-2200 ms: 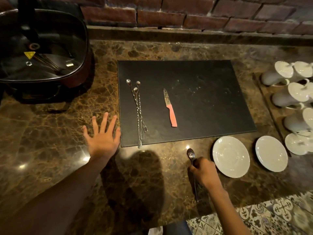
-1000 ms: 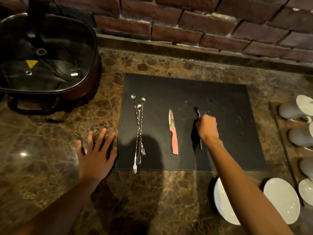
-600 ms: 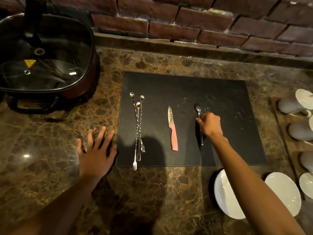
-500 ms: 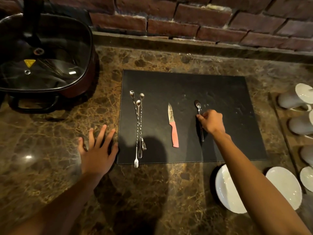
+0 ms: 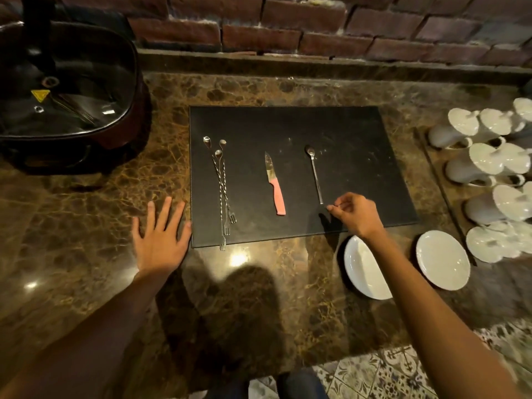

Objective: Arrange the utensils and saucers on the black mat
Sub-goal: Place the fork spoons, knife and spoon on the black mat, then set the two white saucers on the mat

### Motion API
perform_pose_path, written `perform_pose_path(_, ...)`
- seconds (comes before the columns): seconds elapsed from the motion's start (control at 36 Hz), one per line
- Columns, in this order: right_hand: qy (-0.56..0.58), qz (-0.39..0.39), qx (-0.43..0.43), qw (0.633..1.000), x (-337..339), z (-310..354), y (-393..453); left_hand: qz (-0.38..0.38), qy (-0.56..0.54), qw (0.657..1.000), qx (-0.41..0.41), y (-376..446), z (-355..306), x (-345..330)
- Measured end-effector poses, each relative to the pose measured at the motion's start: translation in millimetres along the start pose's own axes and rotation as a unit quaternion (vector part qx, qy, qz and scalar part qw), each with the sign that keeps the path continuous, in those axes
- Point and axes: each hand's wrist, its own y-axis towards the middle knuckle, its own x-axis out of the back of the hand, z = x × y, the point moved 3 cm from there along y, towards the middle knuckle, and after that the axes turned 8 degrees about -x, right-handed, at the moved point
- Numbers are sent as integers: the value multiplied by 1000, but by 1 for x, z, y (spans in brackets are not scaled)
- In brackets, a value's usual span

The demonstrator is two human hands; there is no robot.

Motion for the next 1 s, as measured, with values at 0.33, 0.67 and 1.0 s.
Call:
perform_pose_path(0.33, -51, 19, -18, 998, 23, -56, -39, 32, -50, 997, 40, -115, -63, -9)
perform_pose_path(0.67, -89, 73, -29, 993, 70, -143, 3, 74, -67, 995, -20, -141, -222, -42)
perform_pose_path(1.0, -133, 163, 44, 976, 47, -165, 14, 135, -37, 990, 3, -115, -306, -48)
